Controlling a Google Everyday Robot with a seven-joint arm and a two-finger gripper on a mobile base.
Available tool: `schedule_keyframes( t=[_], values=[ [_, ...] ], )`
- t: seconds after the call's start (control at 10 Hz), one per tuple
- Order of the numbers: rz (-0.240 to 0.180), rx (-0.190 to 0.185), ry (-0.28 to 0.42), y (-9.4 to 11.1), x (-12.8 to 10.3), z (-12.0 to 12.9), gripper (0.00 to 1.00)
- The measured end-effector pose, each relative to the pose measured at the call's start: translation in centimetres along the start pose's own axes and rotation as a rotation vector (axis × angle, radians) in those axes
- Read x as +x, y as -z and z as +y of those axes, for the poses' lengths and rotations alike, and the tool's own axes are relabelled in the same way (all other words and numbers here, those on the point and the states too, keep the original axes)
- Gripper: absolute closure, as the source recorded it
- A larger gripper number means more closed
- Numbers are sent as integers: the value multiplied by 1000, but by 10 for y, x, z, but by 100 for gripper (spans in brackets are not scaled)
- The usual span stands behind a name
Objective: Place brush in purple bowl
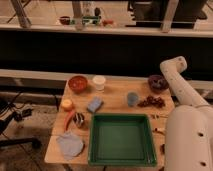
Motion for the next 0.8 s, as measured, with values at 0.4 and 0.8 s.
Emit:
schedule_keyframes(
  t=[0.4, 0.8],
  values=[
    [-2, -11, -3, -3, 4, 2, 100],
    [7, -4, 26, -4, 2, 4, 100]
  ],
)
